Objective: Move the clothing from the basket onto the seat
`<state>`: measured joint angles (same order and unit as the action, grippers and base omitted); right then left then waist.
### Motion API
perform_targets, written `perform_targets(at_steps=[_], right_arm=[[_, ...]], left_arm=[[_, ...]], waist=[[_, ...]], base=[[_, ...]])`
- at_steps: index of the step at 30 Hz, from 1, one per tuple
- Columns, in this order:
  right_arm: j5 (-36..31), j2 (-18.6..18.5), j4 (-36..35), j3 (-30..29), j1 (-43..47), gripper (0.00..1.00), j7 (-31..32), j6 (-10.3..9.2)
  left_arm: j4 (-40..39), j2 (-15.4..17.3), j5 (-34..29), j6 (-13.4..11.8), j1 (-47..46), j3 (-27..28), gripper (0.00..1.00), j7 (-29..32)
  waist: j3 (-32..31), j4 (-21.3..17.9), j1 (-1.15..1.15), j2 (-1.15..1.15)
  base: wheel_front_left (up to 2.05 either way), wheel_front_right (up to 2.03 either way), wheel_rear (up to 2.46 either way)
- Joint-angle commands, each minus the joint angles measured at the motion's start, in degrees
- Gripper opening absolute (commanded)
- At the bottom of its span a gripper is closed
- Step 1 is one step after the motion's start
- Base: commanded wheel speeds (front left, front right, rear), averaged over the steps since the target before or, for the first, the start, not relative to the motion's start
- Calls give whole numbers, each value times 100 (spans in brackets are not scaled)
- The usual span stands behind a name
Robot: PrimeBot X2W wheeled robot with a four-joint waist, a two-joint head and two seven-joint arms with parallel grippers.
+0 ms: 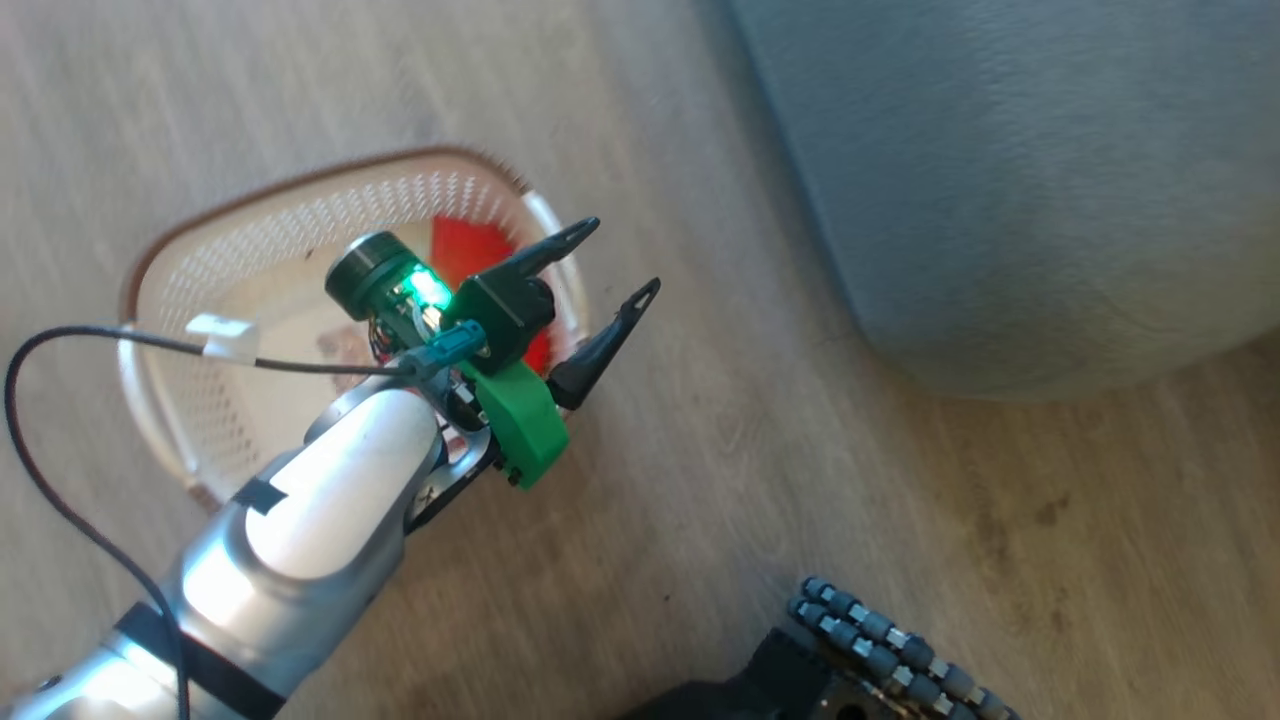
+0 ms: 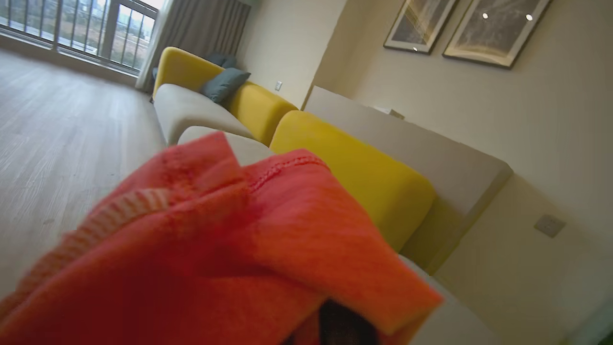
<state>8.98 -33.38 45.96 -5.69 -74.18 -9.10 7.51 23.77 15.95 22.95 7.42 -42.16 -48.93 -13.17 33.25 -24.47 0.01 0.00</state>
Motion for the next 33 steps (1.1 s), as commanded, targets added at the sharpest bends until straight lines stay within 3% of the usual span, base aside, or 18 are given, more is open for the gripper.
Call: perform_targets(at_steps=[1,5,10,16,17,18,19,20,33], right_arm=[[-25,-272,120,-387,-109,0,150,-2],[-337,-484,773,-1217,-49,0,523,-2],[-557,-140,1271,-1904,224,0,446,-2],[-758,262,1817,-2085,579,0,385,-2],[-738,326,1894,-2080,629,10,357,-2],[-748,382,1963,-2021,694,45,329,-2],[-731,431,2023,-1956,757,94,293,-2],[-710,481,2076,-1866,826,100,249,-2],[201,804,2063,-369,2299,100,-277,-2]], left_arm=[[-212,117,44,6,-135,60,100,5],[-273,217,85,6,-135,39,100,-11],[-351,443,94,-19,-109,85,100,3],[-429,539,106,-79,-82,91,100,25],[-425,538,115,-86,-77,90,100,25],[-421,537,125,-93,-72,93,100,21],[-413,532,137,-101,-67,96,100,18],[-400,527,148,-106,-60,97,100,11],[-86,348,321,-198,131,256,100,-141]], waist=[[353,358,-1,0],[590,607,-1,0],[847,685,-1,0],[905,667,-1,0],[883,655,-1,0],[853,634,-1,0],[820,616,-1,0],[774,595,-1,0],[64,518,-1,0]], base=[[0,0,0],[0,0,0],[0,0,0],[0,0,0],[0,0,0],[0,0,0],[0,0,0],[0,0,0],[0,0,0]])
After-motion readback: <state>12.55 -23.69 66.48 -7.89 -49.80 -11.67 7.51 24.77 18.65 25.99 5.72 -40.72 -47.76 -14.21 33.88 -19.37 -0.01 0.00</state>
